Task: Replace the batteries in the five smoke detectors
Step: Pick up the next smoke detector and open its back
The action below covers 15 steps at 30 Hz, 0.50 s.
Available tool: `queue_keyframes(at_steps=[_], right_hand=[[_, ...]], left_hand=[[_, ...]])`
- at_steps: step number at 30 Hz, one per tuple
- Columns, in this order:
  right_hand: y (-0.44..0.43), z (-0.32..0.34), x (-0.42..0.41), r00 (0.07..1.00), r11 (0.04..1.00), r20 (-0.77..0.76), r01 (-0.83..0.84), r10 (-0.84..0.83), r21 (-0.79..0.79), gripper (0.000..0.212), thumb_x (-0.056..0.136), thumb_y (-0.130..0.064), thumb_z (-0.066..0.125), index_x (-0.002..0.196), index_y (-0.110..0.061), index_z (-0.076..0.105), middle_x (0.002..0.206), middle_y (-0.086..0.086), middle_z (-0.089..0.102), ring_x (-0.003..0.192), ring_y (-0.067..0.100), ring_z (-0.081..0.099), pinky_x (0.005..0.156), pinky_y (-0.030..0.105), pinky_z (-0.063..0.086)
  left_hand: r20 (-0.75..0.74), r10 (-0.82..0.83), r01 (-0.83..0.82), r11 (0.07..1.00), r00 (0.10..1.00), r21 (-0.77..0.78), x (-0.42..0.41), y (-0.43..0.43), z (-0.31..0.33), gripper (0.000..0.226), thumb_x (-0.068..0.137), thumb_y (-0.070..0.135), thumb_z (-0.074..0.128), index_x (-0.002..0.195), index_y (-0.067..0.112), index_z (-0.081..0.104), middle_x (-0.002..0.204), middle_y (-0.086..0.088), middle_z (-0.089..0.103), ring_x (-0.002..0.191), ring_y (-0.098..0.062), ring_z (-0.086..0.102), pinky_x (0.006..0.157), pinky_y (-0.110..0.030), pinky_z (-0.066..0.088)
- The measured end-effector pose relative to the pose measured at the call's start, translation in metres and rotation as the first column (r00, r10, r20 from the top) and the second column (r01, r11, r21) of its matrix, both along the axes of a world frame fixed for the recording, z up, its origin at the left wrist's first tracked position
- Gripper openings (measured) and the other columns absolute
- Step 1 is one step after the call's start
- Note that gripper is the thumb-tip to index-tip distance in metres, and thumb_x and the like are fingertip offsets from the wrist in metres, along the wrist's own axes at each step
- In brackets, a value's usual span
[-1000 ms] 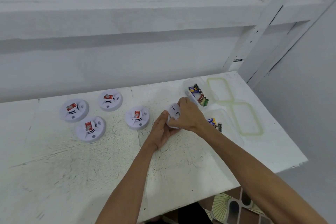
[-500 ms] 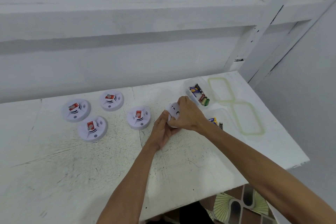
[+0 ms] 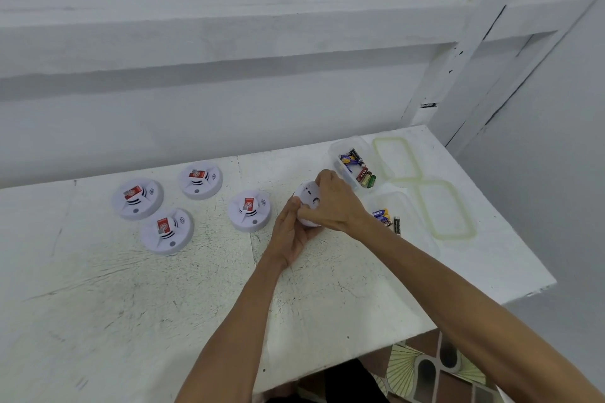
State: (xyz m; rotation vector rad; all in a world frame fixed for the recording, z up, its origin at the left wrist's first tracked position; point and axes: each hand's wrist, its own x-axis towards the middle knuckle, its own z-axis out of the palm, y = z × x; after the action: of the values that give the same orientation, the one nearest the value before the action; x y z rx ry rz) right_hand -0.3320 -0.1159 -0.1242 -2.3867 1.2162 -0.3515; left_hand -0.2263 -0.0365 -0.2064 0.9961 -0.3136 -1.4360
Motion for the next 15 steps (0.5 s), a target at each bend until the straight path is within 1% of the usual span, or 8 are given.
queue_keyframes(at_steps=[3, 5, 6, 7, 9, 11, 13, 15], right_hand=[[-0.003, 0.001, -0.002, 0.999, 1.0, 0.044, -0.011, 0.011, 0.007, 0.057, 0.082, -0.047, 0.074, 0.112, -0.003, 0.054, 0.108, 0.009, 0.054, 0.094, 0.023, 0.054, 0.077, 0.034, 0.048], [-0.006, 0.004, -0.005, 0.999, 0.999, 0.053, -0.009, 0.007, 0.039, 0.055, 0.081, -0.044, 0.077, 0.114, -0.004, 0.057, 0.11, 0.009, 0.057, 0.097, 0.023, 0.056, 0.082, 0.037, 0.05], [-0.008, 0.005, -0.006, 0.999, 0.999, 0.039, -0.017, 0.015, 0.049, 0.055, 0.08, -0.043, 0.078, 0.112, -0.004, 0.057, 0.109, 0.009, 0.058, 0.096, 0.023, 0.056, 0.082, 0.037, 0.05], [-0.01, 0.006, -0.008, 0.999, 0.998, 0.014, -0.031, 0.03, 0.046, 0.055, 0.078, -0.043, 0.078, 0.109, -0.004, 0.057, 0.106, 0.009, 0.058, 0.094, 0.024, 0.055, 0.08, 0.037, 0.049], [-0.01, 0.009, -0.01, 0.998, 0.998, -0.039, -0.051, 0.052, 0.021, 0.054, 0.075, -0.043, 0.078, 0.099, -0.003, 0.053, 0.095, 0.009, 0.054, 0.084, 0.023, 0.052, 0.07, 0.036, 0.046], [-0.007, 0.011, -0.009, 0.995, 0.998, -0.082, -0.057, 0.056, -0.009, 0.052, 0.075, -0.045, 0.075, 0.093, -0.006, 0.046, 0.087, 0.006, 0.047, 0.076, 0.021, 0.046, 0.059, 0.03, 0.036], [-0.006, 0.01, -0.005, 0.989, 0.997, -0.135, -0.073, 0.067, -0.039, 0.05, 0.077, -0.045, 0.071, 0.095, -0.008, 0.041, 0.089, 0.005, 0.044, 0.076, 0.02, 0.046, 0.054, 0.025, 0.027], [-0.006, 0.011, 0.002, 0.981, 0.993, -0.167, -0.105, 0.095, -0.053, 0.05, 0.078, -0.044, 0.068, 0.097, -0.011, 0.036, 0.092, 0.005, 0.043, 0.078, 0.021, 0.046, 0.051, 0.022, 0.023]], left_hand=[[-0.024, 0.021, -0.021, 1.0, 0.999, -0.018, -0.001, -0.001, 0.004, 0.058, 0.104, 0.044, 0.046, 0.147, 0.005, 0.05, 0.147, -0.021, 0.058, 0.136, -0.035, 0.057, 0.108, -0.054, 0.051], [-0.037, 0.015, -0.016, 1.0, 0.999, -0.011, -0.001, -0.002, 0.006, 0.055, 0.1, 0.045, 0.046, 0.139, 0.008, 0.057, 0.141, -0.018, 0.064, 0.128, -0.03, 0.064, 0.099, -0.047, 0.059], [-0.039, 0.011, -0.011, 1.0, 0.999, -0.012, -0.001, -0.002, 0.006, 0.054, 0.099, 0.046, 0.047, 0.137, 0.01, 0.059, 0.137, -0.016, 0.067, 0.125, -0.028, 0.067, 0.096, -0.045, 0.06], [-0.03, 0.007, -0.007, 1.0, 1.0, -0.011, -0.001, -0.003, 0.005, 0.053, 0.098, 0.046, 0.048, 0.136, 0.011, 0.06, 0.137, -0.015, 0.068, 0.123, -0.027, 0.068, 0.094, -0.045, 0.061], [0.001, -0.005, 0.005, 1.0, 1.0, -0.018, -0.001, -0.002, 0.003, 0.055, 0.099, 0.046, 0.049, 0.14, 0.011, 0.059, 0.141, -0.017, 0.065, 0.127, -0.031, 0.065, 0.098, -0.048, 0.059], [0.023, -0.02, 0.021, 0.999, 1.0, -0.03, -0.001, -0.001, 0.0, 0.056, 0.1, 0.044, 0.05, 0.144, 0.009, 0.056, 0.142, -0.018, 0.063, 0.13, -0.035, 0.062, 0.103, -0.053, 0.056], [0.024, -0.014, 0.015, 1.0, 1.0, -0.024, -0.001, -0.001, 0.0, 0.055, 0.102, 0.042, 0.05, 0.146, 0.01, 0.055, 0.143, -0.018, 0.063, 0.132, -0.036, 0.06, 0.106, -0.055, 0.052], [0.017, 0.003, -0.003, 1.0, 1.0, -0.018, 0.0, -0.001, 0.0, 0.054, 0.102, 0.043, 0.049, 0.146, 0.012, 0.055, 0.145, -0.017, 0.061, 0.134, -0.034, 0.059, 0.109, -0.055, 0.05]])
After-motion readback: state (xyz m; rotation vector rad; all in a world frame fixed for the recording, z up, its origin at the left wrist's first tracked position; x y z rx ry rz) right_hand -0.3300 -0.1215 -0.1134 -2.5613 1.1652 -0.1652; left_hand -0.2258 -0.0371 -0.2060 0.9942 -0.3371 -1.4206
